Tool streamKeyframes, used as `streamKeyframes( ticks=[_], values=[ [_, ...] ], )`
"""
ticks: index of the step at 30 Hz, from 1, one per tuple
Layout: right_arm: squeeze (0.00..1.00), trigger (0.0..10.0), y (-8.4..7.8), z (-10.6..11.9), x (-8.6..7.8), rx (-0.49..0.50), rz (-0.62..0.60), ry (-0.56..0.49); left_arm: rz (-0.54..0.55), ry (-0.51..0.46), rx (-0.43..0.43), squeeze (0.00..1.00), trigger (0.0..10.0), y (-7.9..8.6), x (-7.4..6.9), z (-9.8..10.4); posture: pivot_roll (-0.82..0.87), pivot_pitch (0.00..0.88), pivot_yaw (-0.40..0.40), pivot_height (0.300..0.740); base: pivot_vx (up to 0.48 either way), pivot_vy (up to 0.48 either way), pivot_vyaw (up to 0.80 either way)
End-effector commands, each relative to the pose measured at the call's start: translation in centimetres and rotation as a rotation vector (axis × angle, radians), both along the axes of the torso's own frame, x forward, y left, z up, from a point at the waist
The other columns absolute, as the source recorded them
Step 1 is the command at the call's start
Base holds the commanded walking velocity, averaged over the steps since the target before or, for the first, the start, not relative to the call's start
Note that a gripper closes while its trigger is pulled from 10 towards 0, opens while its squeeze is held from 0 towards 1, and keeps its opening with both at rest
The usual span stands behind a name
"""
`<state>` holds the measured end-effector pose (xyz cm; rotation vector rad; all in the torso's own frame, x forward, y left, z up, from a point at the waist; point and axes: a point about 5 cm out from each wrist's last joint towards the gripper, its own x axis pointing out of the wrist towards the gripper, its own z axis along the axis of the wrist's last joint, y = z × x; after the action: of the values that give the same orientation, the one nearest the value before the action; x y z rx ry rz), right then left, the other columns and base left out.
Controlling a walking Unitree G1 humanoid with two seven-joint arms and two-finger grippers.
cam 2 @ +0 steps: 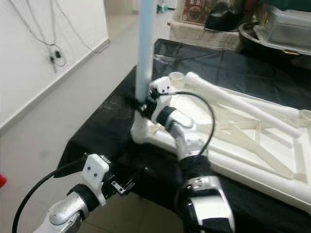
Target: Building children table
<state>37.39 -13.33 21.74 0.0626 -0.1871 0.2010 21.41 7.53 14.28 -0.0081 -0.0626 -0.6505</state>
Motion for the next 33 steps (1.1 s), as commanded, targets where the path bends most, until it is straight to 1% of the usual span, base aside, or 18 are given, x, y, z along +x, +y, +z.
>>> streamKeyframes(
  ticks=[1, 7, 9, 11, 12, 14, 15, 16, 17, 22, 23, 25, 26, 28, 29, 30, 31, 33],
  values=[
    [0.00, 0.0, -3.6, -1.7, -0.9, 0.036, -0.319, 0.076, -0.007, 0.016, 0.006, 0.00, 10.0, 0.1, -0.1, -0.5, 0.11, 0.122, -0.028, 0.740, 0.000, 0.000, 0.00],
    [0.00, 0.0, -3.6, -2.3, -2.9, 0.125, -0.531, 0.108, -0.008, 0.016, 0.009, 0.00, 10.0, 0.0, -0.1, -0.5, 0.11, 0.118, -0.029, 0.740, 0.000, 0.000, 0.00],
    [0.00, 0.0, -1.5, -2.5, -3.2, 0.170, -0.562, 0.131, -0.006, 0.017, 0.010, 0.00, 10.0, 0.1, -0.1, -0.5, 0.11, 0.112, -0.032, 0.740, 0.000, 0.000, 0.00],
    [0.00, 0.0, -0.6, -2.5, -3.2, 0.184, -0.565, 0.137, -0.006, 0.017, 0.010, 0.00, 10.0, 0.1, -0.1, -0.5, 0.11, 0.112, -0.032, 0.740, 0.000, 0.000, 0.00],
    [0.00, 3.1, 0.2, -2.5, -3.2, 0.194, -0.559, 0.145, -0.006, 0.017, 0.010, 0.00, 10.0, 0.1, -0.2, -0.6, 0.12, 0.107, -0.035, 0.740, 0.000, 0.000, 0.00],
    [0.00, 3.1, 0.8, -2.5, -3.0, 0.198, -0.531, 0.148, -0.005, 0.017, 0.010, 0.00, 10.0, 0.1, -0.2, -0.5, 0.12, 0.107, -0.035, 0.740, 0.000, 0.000, 0.00],
    [0.00, 10.0, 1.2, -2.5, -2.9, 0.199, -0.505, 0.141, -0.006, 0.018, 0.009, 0.00, 10.0, 0.1, -0.2, -0.6, 0.12, 0.105, -0.037, 0.740, 0.000, 0.000, 0.00],
    [0.00, 10.0, 1.2, -2.5, -2.9, 0.199, -0.505, 0.141, -0.006, 0.018, 0.009, 0.00, 10.0, 0.1, -0.2, -0.6, 0.12, 0.105, -0.037, 0.740, 0.000, 0.000, 0.00],
    [1.00, 10.0, 1.6, -2.2, -2.9, 0.194, -0.476, 0.114, -0.006, 0.019, 0.008, 0.00, 10.0, 0.1, -0.2, -0.6, 0.11, 0.102, -0.036, 0.740, 0.000, 0.000, 0.00],
    [1.00, 10.0, 1.5, -0.9, -3.1, 0.178, -0.409, 0.022, -0.008, 0.021, 0.006, 0.00, 10.0, 0.1, -0.2, -0.7, 0.11, 0.101, -0.037, 0.740, 0.000, 0.000, 0.00],
    [0.11, 10.0, 1.3, -0.4, -2.8, 0.192, -0.320, -0.005, -0.010, 0.022, 0.005, 0.00, 10.0, 0.1, -0.2, -0.7, 0.10, 0.100, -0.035, 0.740, 0.000, 0.000, 0.00],
    [0.11, 10.0, 1.2, 0.0, -2.6, 0.203, -0.260, -0.022, -0.011, 0.022, 0.005, 0.00, 10.0, 0.1, -0.2, -0.7, 0.10, 0.100, -0.035, 0.740, 0.000, 0.000, 0.00],
    [0.00, 10.0, 0.9, 0.3, -2.3, 0.225, -0.169, -0.036, -0.012, 0.023, 0.005, 0.00, 10.0, 0.1, -0.2, -0.7, 0.10, 0.100, -0.034, 0.740, 0.000, 0.000, 0.00],
    [0.00, 10.0, 1.2, 0.6, -1.8, 0.235, 0.095, -0.012, -0.013, 0.023, 0.004, 0.00, 10.0, 0.0, -0.2, -0.7, 0.10, 0.102, -0.033, 0.740, 0.000, 0.000, 0.00],
    [0.00, 10.0, 1.2, 0.6, -1.8, 0.235, 0.095, -0.012, -0.013, 0.023, 0.004, 0.00, 10.0, 0.0, -0.2, -0.7, 0.10, 0.102, -0.033, 0.740, 0.000, 0.000, 0.00],
    [0.00, 10.0, 1.4, 0.4, -1.9, 0.188, 0.299, 0.023, -0.013, 0.024, 0.004, 0.00, 10.0, 0.0, -0.1, -0.7, 0.10, 0.104, -0.034, 0.740, 0.000, 0.000, 0.00],
    [0.00, 10.0, 1.4, 0.4, -1.9, 0.188, 0.299, 0.023, -0.013, 0.024, 0.004, 0.00, 10.0, 0.0, -0.1, -0.7, 0.10, 0.104, -0.034, 0.740, 0.000, 0.000, 0.00],
    [0.00, 10.0, 1.3, -0.2, -2.6, 0.052, 0.639, 0.083, -0.014, 0.023, 0.005, 0.00, 10.0, 0.0, -0.1, -0.7, 0.10, 0.107, -0.038, 0.740, 0.000, 0.000, 0.00]
  ],
)
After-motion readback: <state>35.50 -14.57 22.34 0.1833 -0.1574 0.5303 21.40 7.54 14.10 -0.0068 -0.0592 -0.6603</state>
